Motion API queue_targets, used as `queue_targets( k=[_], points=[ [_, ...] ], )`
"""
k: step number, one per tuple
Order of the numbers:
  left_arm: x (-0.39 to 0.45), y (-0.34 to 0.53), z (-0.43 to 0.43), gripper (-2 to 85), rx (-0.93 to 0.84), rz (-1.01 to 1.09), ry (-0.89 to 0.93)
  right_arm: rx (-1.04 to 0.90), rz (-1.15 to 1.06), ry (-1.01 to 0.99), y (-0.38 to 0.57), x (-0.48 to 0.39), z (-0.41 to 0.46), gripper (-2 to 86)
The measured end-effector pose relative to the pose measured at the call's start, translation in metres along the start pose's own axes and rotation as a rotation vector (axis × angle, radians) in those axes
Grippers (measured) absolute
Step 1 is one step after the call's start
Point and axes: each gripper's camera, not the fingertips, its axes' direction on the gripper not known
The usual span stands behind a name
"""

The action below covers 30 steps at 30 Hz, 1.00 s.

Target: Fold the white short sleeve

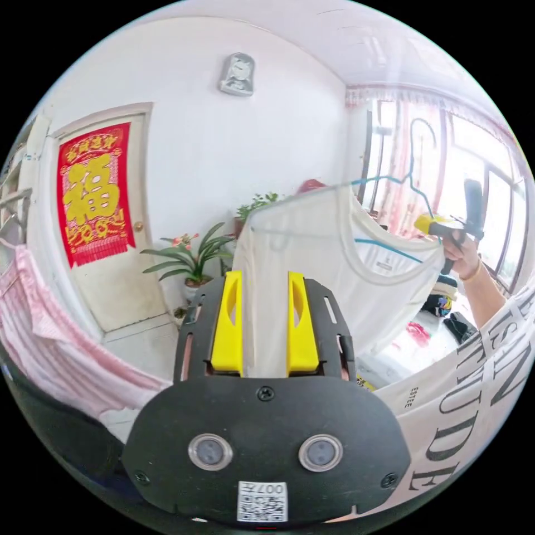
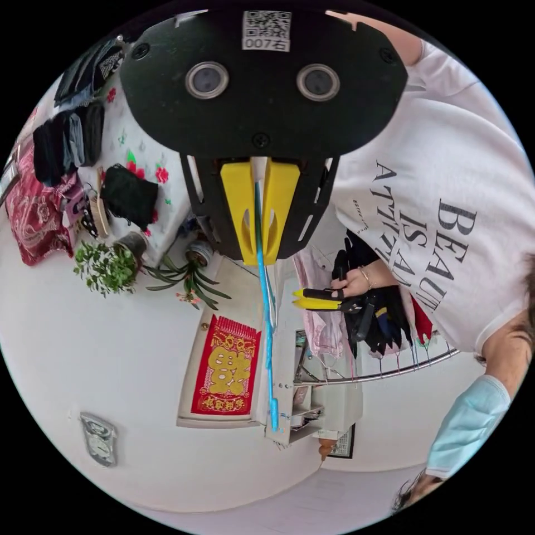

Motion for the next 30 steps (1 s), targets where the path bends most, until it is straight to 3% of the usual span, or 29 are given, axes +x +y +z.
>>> queue_targets(
  k=[3,5,9,13,17,22,26,30],
  points=[
    [0.036,-0.04,0.05,12.5,0.058,0.061,0.158,-0.023,0.048,0.076,0.042,-0.004,-0.063,-0.4],
    [0.062,-0.071,0.103,11.9,0.054,0.077,0.365,-0.026,0.104,0.114,0.073,-0.006,-0.11,-0.3],
    [0.118,-0.111,0.172,0.6,0.019,0.155,0.777,-0.04,0.222,0.204,0.117,-0.009,-0.173,-0.3],
    [0.184,-0.146,0.225,-0.7,-0.08,0.19,0.949,-0.061,0.41,0.322,0.166,-0.01,-0.225,-0.2],
    [0.219,-0.174,0.274,-0.9,-0.197,0.242,1.111,-0.196,0.571,0.494,0.192,-0.002,-0.222,-0.2],
    [0.226,-0.202,0.355,-1.0,-0.354,0.186,1.077,-0.194,0.732,0.557,0.217,0.016,-0.214,-0.1],
    [0.194,-0.23,0.443,-1.0,-0.471,-0.095,1.114,-0.031,0.938,0.56,0.256,0.027,-0.254,-0.1],
    [0.2,-0.252,0.494,-1.0,-0.558,-0.141,1.058,0.116,1.095,0.534,0.292,0.038,-0.28,-0.2]
  ],
)
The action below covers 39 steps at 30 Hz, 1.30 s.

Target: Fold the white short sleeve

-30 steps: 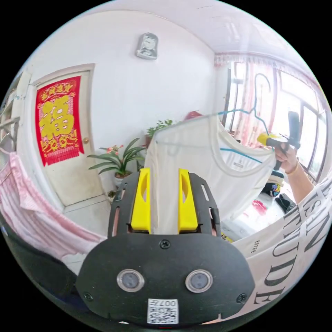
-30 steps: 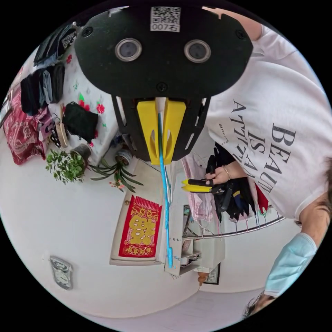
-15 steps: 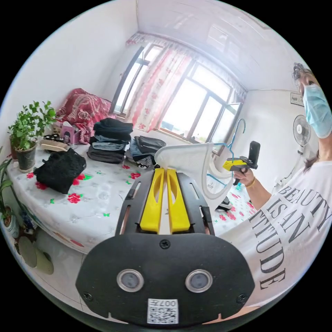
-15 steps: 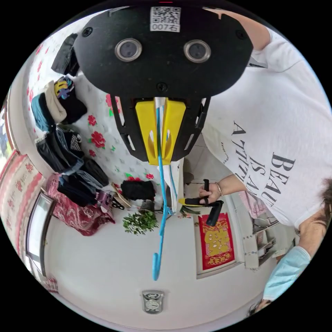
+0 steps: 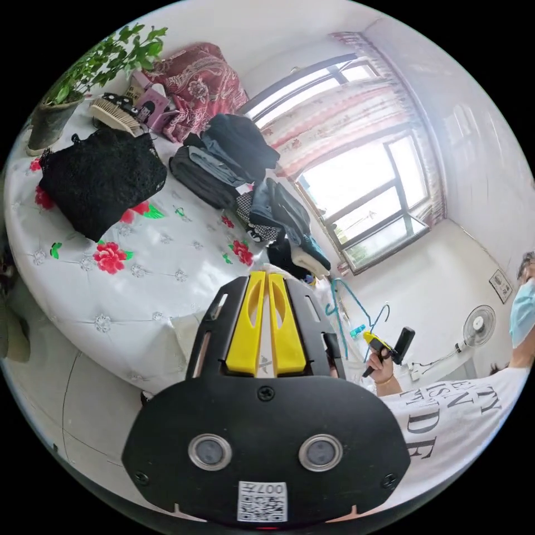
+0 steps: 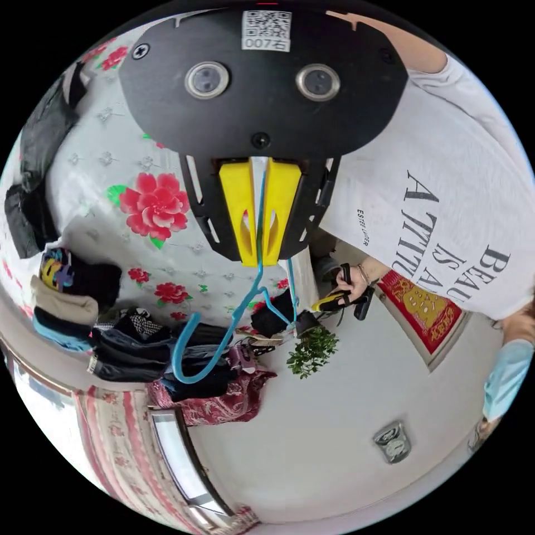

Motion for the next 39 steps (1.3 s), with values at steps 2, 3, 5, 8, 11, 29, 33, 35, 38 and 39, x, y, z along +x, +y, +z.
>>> queue_targets(
  k=[2,3,5,8,11,29,33,35,38,39],
  points=[
    [-0.018,-0.024,0.011,-1.0,-0.007,-0.082,-0.079,0.159,0.18,-0.049,0.009,0.034,-0.019,-0.3],
    [-0.024,-0.028,0.013,-1.0,-0.002,-0.11,-0.083,0.204,0.223,-0.057,0.013,0.042,-0.025,-0.3],
    [-0.035,-0.048,0.025,-1.0,-0.027,-0.113,-0.084,0.421,0.409,-0.028,0.037,0.073,-0.053,-0.4],
    [-0.03,-0.069,0.05,-1.0,-0.121,-0.054,-0.017,0.558,0.582,0.015,0.066,0.107,-0.092,-0.4],
    [-0.011,-0.083,0.072,-1.0,-0.188,0.02,-0.038,0.622,0.709,0.155,0.095,0.136,-0.138,-0.3],
    [0.065,-0.111,0.114,-0.9,-0.21,0.075,-0.265,0.146,1.16,0.937,0.165,0.322,-0.316,7.1],
    [0.07,-0.115,0.115,-0.9,-0.207,0.073,-0.283,0.192,1.006,0.936,0.137,0.298,-0.264,8.0],
    [0.073,-0.116,0.114,-0.9,-0.206,0.079,-0.29,0.154,0.797,0.669,0.103,0.278,-0.199,8.1],
    [0.072,-0.119,0.114,-0.9,-0.207,0.081,-0.284,-0.003,0.564,0.294,0.057,0.245,-0.093,8.6],
    [0.071,-0.119,0.114,-0.9,-0.206,0.08,-0.281,-0.045,0.517,0.238,0.049,0.236,-0.072,8.7]
  ],
)
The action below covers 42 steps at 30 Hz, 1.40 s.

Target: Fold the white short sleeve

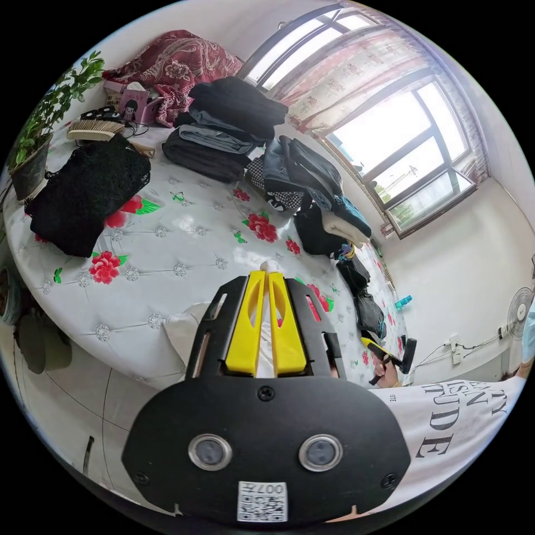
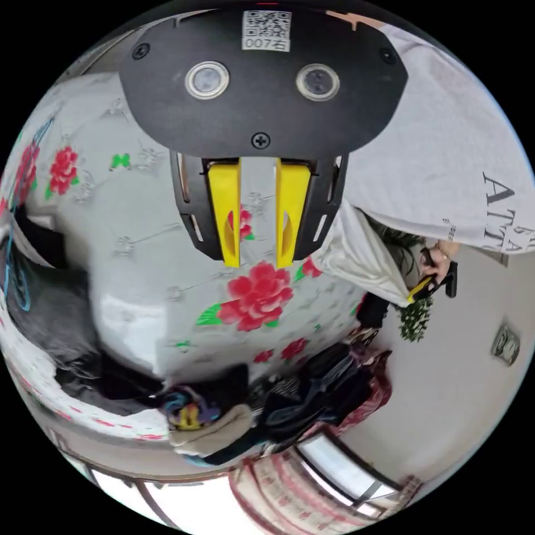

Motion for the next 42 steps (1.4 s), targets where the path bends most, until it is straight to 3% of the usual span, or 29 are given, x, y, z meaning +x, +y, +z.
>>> queue_targets(
  k=[4,8,12,18,22,25,28,33,38,42],
  points=[
    [-0.004,-0.004,0.0,-0.9,-0.002,0.004,0.02,-0.311,-0.286,-0.154,-0.001,-0.099,0.104,8.7],
    [-0.013,-0.009,-0.001,-0.9,-0.008,0.017,0.031,-0.558,-0.442,0.036,0.023,-0.14,0.168,4.9],
    [-0.025,-0.017,0.001,-0.9,-0.023,0.019,0.04,-0.469,-0.461,0.13,0.025,-0.144,0.146,1.0],
    [-0.031,-0.052,0.028,-0.8,-0.103,0.074,0.059,-0.19,-0.331,0.232,-0.025,-0.126,0.051,0.0],
    [-0.001,-0.115,0.06,-0.4,-0.071,0.202,0.054,0.011,-0.277,0.429,-0.083,-0.119,-0.004,0.1],
    [0.024,-0.166,0.094,2.2,-0.013,0.249,0.084,0.109,-0.134,0.545,-0.127,-0.099,-0.017,0.7],
    [0.034,-0.19,0.128,7.4,-0.019,0.216,0.012,0.083,0.099,0.56,-0.142,-0.07,-0.015,2.2],
    [0.027,-0.143,0.144,8.0,-0.08,0.299,-0.107,0.044,0.054,0.413,-0.061,-0.08,0.007,5.4],
    [-0.016,-0.004,0.148,8.5,-0.346,0.27,-0.114,-0.231,0.064,0.313,0.092,-0.107,0.059,8.0],
    [-0.022,0.065,0.15,8.2,-0.46,0.251,-0.145,-0.323,0.139,0.314,0.146,-0.123,0.08,8.2]
  ],
)
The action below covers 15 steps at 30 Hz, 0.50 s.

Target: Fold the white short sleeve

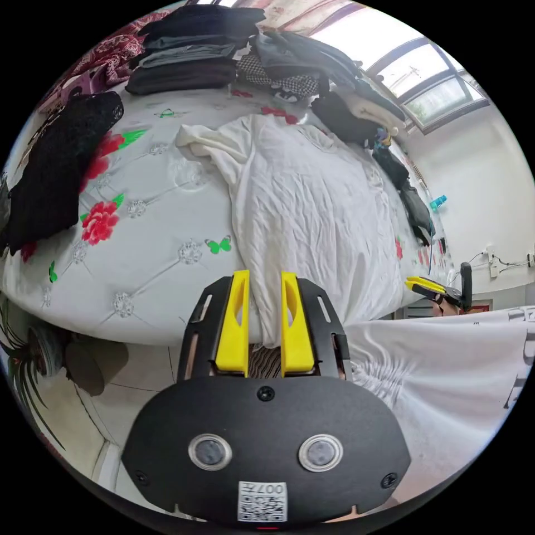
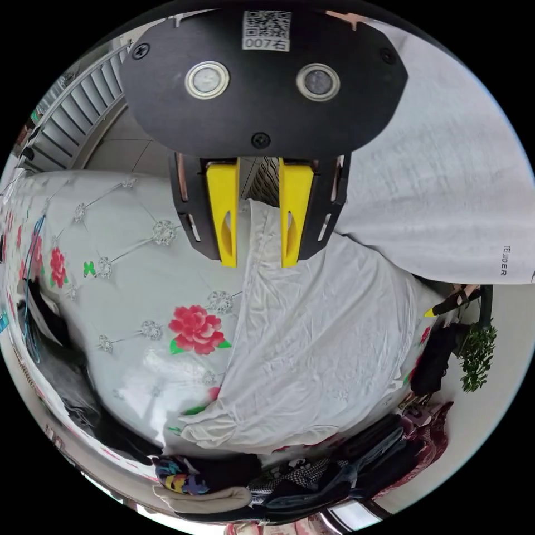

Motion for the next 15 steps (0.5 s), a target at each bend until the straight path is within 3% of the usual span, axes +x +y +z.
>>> queue_targets(
  k=[4,5,9,11,15],
  points=[
    [0.022,-0.005,0.047,4.1,-0.141,0.074,-0.096,-0.042,-0.047,0.137,-0.007,-0.029,0.025,5.1],
    [0.027,-0.016,0.049,1.8,-0.155,0.074,-0.193,-0.049,-0.086,0.136,-0.017,-0.036,0.028,3.8],
    [0.044,-0.067,0.069,-0.4,-0.199,0.227,-0.146,-0.048,-0.105,0.145,-0.053,-0.044,0.029,1.4],
    [0.051,-0.108,0.078,-0.4,-0.158,0.312,-0.224,0.024,0.016,0.173,-0.075,-0.03,0.016,1.0],
    [0.045,-0.164,0.06,1.0,-0.035,0.227,-0.227,0.177,0.272,0.064,-0.088,0.008,-0.022,1.7]
  ],
)
